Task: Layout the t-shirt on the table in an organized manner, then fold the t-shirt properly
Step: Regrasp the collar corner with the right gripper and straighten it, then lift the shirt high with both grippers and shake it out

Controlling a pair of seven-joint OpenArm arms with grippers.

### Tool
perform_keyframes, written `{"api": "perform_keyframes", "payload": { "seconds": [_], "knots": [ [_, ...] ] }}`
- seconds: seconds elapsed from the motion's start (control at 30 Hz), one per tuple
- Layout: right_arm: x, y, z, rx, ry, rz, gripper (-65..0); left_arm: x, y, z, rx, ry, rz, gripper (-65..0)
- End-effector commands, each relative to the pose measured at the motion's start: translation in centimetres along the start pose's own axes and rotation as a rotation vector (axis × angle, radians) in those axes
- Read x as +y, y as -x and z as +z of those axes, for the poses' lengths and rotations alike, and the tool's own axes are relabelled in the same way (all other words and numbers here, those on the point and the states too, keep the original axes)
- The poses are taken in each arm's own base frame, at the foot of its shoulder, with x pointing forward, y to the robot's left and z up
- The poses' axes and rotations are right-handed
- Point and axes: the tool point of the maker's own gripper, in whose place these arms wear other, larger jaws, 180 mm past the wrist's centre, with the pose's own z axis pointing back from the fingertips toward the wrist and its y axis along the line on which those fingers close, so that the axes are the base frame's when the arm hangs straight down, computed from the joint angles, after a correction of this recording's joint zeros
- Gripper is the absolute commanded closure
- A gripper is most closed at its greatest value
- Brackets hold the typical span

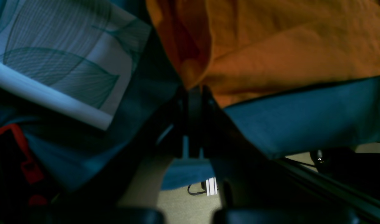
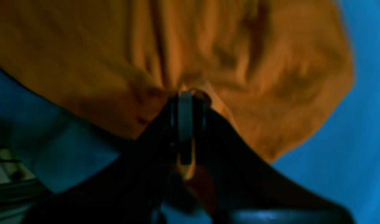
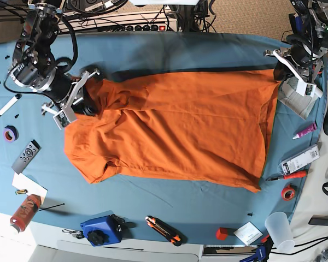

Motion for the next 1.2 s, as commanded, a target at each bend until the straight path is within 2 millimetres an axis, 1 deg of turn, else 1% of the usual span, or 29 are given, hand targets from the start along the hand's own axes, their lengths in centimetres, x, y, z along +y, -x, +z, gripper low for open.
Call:
{"api": "perform_keyframes", "payload": {
  "seconds": [0.0,0.1,0.27,0.3,0.4,0.43,0.47,0.6,0.67,0.73,0.83,0.9,0.97,1.03,1.1,1.17],
  "knots": [
    [0.0,-2.0,0.7,-0.065,0.009,0.041,0.0,-0.1,-1.1,0.4,-0.042,0.002,-0.021,0.0],
    [0.4,-3.1,1.3,-0.09,0.018,0.079,0.0,-0.1,-1.2,0.4,-0.043,0.002,-0.022,0.0],
    [0.1,-2.6,1.3,-0.064,0.038,0.084,0.0,-0.1,-1.2,0.4,-0.043,0.002,-0.022,0.0],
    [-0.3,-2.5,1.5,-0.058,0.056,0.088,0.0,-0.1,-1.1,0.4,-0.042,0.002,-0.021,0.0],
    [-1.6,-2.5,2.4,-0.07,0.095,0.06,0.0,0.0,-0.8,0.4,-0.024,0.001,-0.021,0.0],
    [-1.4,-2.3,2.6,-0.067,0.079,0.041,0.0,0.0,-0.4,0.4,-0.006,0.0,-0.021,0.0],
    [-0.8,-1.8,2.9,-0.058,0.044,0.018,0.0,0.0,0.0,0.4,0.015,0.0,-0.02,0.0],
    [2.7,1.0,4.5,0.014,-0.103,-0.071,0.0,0.2,1.3,0.6,0.057,-0.012,0.006,0.0],
    [3.9,1.7,5.8,0.017,-0.129,-0.097,0.0,0.4,1.9,0.8,0.075,-0.026,0.008,0.0],
    [4.7,1.9,7.1,0.013,-0.141,-0.109,0.0,0.8,2.4,0.9,0.09,-0.047,0.004,0.0],
    [5.9,1.5,9.0,-0.015,-0.162,-0.122,0.0,1.7,2.3,1.4,0.084,-0.076,0.015,0.0],
    [5.8,2.2,9.7,0.001,-0.153,-0.147,0.0,2.7,2.1,1.9,0.069,-0.105,0.026,0.0],
    [5.1,3.4,10.2,0.052,-0.105,-0.151,0.0,3.6,1.7,2.4,0.047,-0.134,0.035,0.0],
    [4.5,4.2,10.6,0.081,-0.069,-0.153,0.0,4.3,1.5,2.9,0.032,-0.157,0.04,0.0],
    [4.0,4.2,10.9,0.078,-0.044,-0.16,0.0,4.8,1.4,3.2,0.027,-0.173,0.044,0.0],
    [3.4,4.1,11.2,0.07,-0.014,-0.163,0.0,4.7,1.1,3.3,0.009,-0.159,0.051,0.0]
  ]
}}
